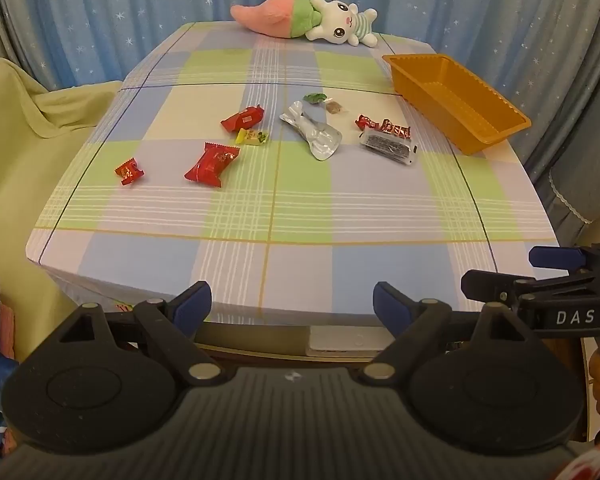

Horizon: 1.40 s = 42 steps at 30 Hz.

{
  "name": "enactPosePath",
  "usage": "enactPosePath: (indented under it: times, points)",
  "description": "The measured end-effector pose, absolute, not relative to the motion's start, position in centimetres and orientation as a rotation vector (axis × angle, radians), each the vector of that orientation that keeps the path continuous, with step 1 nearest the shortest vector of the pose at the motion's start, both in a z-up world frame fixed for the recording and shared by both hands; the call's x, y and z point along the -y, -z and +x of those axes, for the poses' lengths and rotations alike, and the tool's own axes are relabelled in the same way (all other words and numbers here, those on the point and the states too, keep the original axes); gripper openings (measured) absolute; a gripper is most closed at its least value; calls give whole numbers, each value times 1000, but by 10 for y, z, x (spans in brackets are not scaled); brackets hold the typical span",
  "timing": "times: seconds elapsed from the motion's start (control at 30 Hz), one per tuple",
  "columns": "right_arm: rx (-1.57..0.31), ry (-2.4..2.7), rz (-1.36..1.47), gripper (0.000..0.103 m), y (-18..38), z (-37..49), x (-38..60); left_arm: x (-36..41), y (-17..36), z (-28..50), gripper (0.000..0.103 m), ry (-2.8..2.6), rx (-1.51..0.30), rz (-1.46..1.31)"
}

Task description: Organize snacks

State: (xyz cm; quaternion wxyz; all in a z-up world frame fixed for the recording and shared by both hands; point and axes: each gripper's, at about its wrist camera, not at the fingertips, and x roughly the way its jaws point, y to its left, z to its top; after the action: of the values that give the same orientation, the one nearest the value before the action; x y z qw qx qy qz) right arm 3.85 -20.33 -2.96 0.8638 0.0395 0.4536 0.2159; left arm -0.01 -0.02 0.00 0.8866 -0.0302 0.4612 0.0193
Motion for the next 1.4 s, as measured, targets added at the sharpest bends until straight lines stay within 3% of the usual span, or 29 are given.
enactPosePath:
  times: [1.4]
  points:
    - [-947,-448,75,103,26,33,204,2,-1,-2,87,-30,-958,-75]
